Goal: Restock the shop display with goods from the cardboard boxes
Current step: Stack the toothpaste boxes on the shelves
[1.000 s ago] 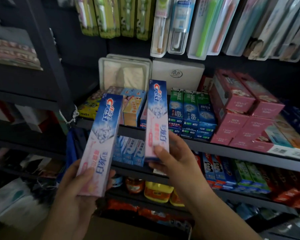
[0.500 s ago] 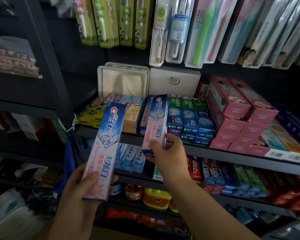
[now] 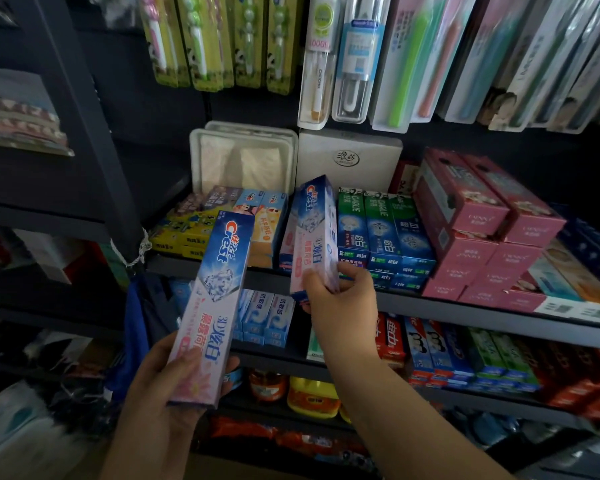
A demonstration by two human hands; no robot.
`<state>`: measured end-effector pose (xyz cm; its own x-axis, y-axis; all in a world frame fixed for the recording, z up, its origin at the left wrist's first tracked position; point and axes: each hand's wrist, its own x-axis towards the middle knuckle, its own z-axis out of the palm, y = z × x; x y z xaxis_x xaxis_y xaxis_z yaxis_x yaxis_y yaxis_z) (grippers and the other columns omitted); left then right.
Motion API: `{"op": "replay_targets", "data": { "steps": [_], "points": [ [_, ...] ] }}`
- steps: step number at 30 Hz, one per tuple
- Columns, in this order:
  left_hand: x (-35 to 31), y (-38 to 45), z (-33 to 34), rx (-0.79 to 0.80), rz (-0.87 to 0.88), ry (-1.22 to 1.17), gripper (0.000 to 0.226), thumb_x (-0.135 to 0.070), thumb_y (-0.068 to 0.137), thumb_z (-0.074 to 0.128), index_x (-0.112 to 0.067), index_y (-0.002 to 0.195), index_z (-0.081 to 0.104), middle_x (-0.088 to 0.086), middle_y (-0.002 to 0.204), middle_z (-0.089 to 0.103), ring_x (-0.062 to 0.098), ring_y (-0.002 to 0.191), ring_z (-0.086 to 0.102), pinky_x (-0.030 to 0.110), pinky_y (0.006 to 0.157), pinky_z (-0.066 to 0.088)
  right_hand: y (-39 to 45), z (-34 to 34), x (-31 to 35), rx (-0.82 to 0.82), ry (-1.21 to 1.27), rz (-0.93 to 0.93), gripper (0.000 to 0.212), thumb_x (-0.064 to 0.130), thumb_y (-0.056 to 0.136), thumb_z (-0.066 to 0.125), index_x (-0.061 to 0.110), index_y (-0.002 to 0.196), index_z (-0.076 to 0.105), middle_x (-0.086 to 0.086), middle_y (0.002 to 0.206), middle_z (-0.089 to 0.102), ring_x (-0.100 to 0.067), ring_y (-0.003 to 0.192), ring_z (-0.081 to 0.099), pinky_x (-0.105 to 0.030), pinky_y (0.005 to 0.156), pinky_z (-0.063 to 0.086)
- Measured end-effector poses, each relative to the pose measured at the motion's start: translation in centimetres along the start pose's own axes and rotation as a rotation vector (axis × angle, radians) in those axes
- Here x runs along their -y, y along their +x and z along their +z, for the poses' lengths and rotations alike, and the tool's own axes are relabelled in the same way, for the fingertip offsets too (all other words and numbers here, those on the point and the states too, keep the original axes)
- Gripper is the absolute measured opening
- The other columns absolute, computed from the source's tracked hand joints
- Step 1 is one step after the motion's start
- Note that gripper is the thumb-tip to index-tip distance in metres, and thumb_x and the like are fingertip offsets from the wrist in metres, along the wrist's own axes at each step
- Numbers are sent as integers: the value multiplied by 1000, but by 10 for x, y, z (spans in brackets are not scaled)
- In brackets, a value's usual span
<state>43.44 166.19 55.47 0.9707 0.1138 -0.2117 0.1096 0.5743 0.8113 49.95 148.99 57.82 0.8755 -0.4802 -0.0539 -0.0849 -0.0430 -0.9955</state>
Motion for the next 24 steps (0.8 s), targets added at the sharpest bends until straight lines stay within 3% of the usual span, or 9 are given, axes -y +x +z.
{"op": "replay_targets", "data": {
  "steps": [3, 7, 10, 16, 19, 21, 22, 24],
  "points": [
    [-1, 1, 0, 5, -9, 8, 52, -24, 49, 70, -12, 99, 65, 11, 89, 73, 28, 67, 72, 28, 47, 56, -1, 3, -2, 15, -22, -63, 36, 31, 80, 72, 34, 102, 44, -7, 114, 56, -19, 88, 66, -41, 72, 59],
    [0, 2, 0, 14, -4, 22, 40, -17, 65, 59, -12, 105, 63, 12, 94, 71, 26, 67, 72, 27, 48, 56, 3, 8, 4, 1, 43, -21, 36, 37, 71, 70, 40, 92, 41, -7, 115, 57, -21, 90, 66, -43, 73, 59],
    [0, 3, 1, 7, 3, 44, 34, -15, 71, 56, -11, 104, 62, 12, 91, 71, 26, 67, 72, 28, 49, 57, 4, 9, 5, -15, 141, 62, 34, 33, 75, 71, 38, 92, 41, -5, 111, 57, -21, 84, 68, -47, 72, 60],
    [-4, 3, 1, -11, 13, 40, 38, -19, 62, 64, -13, 99, 63, 12, 88, 72, 27, 66, 72, 28, 48, 57, -5, 13, 5, -54, 104, 25, 37, 25, 79, 70, 43, 91, 40, -8, 118, 53, -23, 87, 65, -48, 74, 58],
    [-3, 5, -1, -6, 2, 45, 83, -34, 23, 93, -14, 99, 64, 13, 88, 74, 31, 68, 72, 31, 50, 57, -1, 13, 13, -39, 252, 181, 34, 24, 81, 70, 39, 94, 41, -6, 110, 57, -19, 78, 65, -45, 73, 60],
    [-3, 5, -1, -18, -9, 49, 108, -40, 2, 94, -14, 102, 63, 13, 89, 74, 32, 70, 72, 33, 50, 57, 0, 11, 19, 18, 397, 329, 32, 17, 85, 69, 26, 105, 45, -7, 105, 59, -18, 74, 64, -38, 68, 61],
    [-3, 5, -1, -24, -14, 57, 104, -38, 7, 94, -13, 103, 63, 14, 91, 73, 32, 69, 72, 32, 50, 57, -1, 10, 20, 46, 447, 391, 35, 15, 85, 69, 20, 110, 46, -8, 107, 59, -19, 78, 65, -35, 66, 61],
    [-4, 2, 1, -11, -12, 44, 66, -26, 46, 86, -11, 105, 61, 18, 100, 69, 29, 67, 72, 30, 49, 57, -3, 9, 21, 82, 526, 483, 43, 12, 84, 72, 13, 120, 48, -12, 110, 63, -22, 84, 67, -31, 61, 61]
  ]
}}
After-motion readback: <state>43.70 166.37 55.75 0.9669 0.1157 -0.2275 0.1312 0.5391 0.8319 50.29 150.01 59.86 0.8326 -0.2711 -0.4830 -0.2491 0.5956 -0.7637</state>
